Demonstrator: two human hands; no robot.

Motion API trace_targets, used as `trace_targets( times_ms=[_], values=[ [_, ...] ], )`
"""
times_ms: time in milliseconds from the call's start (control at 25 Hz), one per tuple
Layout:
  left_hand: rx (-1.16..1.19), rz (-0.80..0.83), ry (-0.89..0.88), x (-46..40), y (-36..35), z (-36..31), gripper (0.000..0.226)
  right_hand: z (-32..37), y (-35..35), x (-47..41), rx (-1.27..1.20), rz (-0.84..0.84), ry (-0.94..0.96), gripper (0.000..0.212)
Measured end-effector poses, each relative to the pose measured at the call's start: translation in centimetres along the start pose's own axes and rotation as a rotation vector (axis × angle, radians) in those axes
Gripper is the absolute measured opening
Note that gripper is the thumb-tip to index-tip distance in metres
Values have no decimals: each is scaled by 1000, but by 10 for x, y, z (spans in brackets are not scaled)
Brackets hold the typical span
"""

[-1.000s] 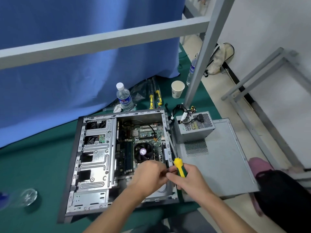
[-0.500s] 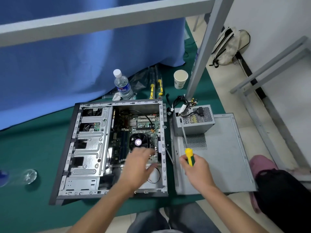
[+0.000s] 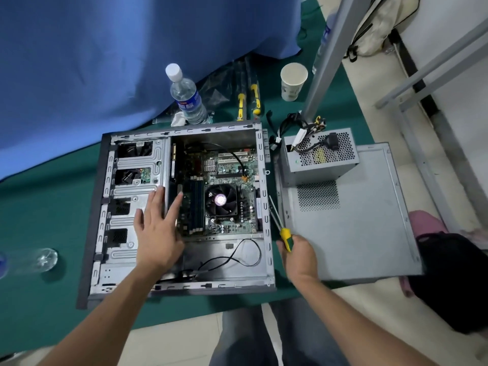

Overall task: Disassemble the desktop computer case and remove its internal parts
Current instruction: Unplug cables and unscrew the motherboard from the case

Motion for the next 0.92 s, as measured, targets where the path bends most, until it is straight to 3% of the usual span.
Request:
trace_targets(
  times_ms=[320, 480, 680, 760, 840, 920],
  values=[
    [24, -48, -15, -1, 0, 2, 101, -12, -18, -4, 27, -101, -62, 20],
    [55, -73, -7, 0, 4, 0, 103, -13, 6, 6, -96, -121, -13, 23],
    [162, -92, 12, -1, 6, 7, 95, 22, 50, 27, -389, -37, 88, 17],
    [213, -91, 26, -1, 6, 10, 92, 53, 57, 29, -502, 64, 108, 27],
    [253, -96, 21, 0, 7, 11, 89, 79, 56, 31, -444, 133, 114, 35],
    [270, -104, 5, 1, 8, 9, 89, 91, 54, 34, -339, 139, 139, 28]
  ],
)
Point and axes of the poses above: each hand's wrist, its own x-axis away from the middle knuckle, its own y-axis out of the back of the hand, z = x × y, the point moved 6 cm from there along -x, towards the middle knuckle, and after that the axes turned 6 degrees about -z, right-handed, at the moved point
